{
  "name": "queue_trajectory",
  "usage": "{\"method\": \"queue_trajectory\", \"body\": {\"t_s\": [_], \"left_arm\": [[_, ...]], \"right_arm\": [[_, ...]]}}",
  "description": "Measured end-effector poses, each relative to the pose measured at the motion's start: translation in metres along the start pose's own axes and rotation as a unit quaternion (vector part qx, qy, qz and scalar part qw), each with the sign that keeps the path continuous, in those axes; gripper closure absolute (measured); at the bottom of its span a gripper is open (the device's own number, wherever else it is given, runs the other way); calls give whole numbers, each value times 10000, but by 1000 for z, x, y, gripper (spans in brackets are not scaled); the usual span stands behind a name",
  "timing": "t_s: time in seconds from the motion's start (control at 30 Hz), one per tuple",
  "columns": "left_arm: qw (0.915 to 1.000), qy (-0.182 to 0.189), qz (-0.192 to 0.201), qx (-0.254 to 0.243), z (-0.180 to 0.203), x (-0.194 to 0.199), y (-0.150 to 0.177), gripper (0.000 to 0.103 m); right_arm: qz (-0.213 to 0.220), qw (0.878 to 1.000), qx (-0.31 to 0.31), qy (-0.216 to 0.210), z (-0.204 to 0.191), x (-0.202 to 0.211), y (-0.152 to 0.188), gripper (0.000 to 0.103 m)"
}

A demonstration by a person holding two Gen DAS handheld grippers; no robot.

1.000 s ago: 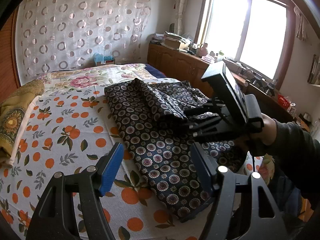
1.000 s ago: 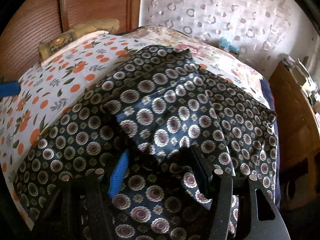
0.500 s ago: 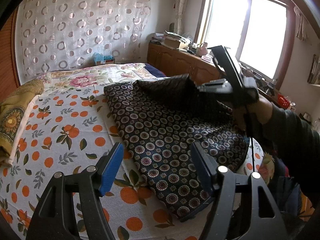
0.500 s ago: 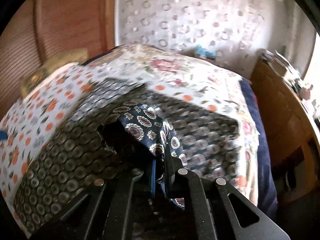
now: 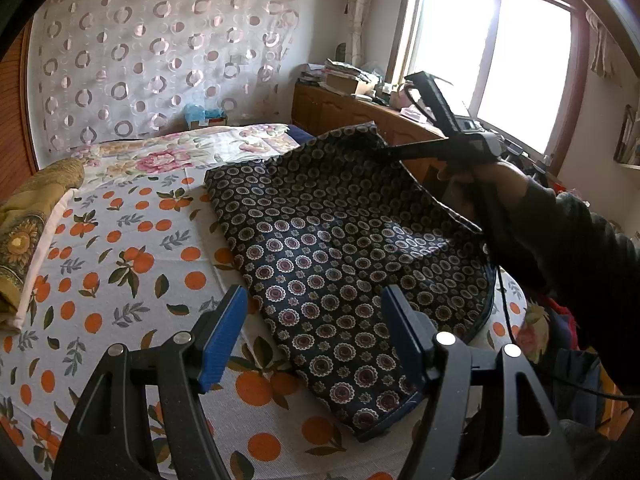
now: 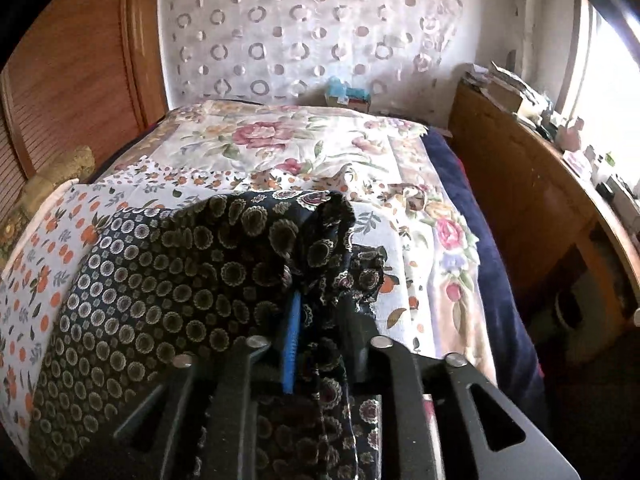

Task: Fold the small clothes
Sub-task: 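Smooth the folded robe flat with the right gripper, then release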

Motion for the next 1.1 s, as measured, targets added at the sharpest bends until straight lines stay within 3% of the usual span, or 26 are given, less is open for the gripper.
{"method": "queue_trajectory", "body": {"t_s": [0.07,0.1,0.27,0.53,0.77,1.1], "left_arm": [[10000,-3,-9,4,0,0,0,33],[10000,-1,-13,-4,0,0,1,33],[10000,-12,-48,-14,0,0,3,33],[9995,-30,-296,-45,-3,-9,18,33],[9982,-45,-591,-107,-2,-16,40,33],[9966,130,-802,-104,7,-20,59,33]], "right_arm": [[85,10000,-41,-6,2,6,3,50],[112,9999,-62,-37,2,9,7,49],[160,9999,-40,44,1,28,34,48],[164,9995,187,-205,-21,63,109,48],[125,9994,-156,-294,-9,80,161,48],[167,9993,-257,-209,-14,106,191,48]]}}
Point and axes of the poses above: each gripper's, at about its wrist camera, not at the fingertips, and x roughly against the way its jaws point, z to its right, y to its underside, the point moved 6 cm from there along -x, roughly the way its jaws point, and after that the axes turned 6 degrees about -z, right-handed, at the moved point
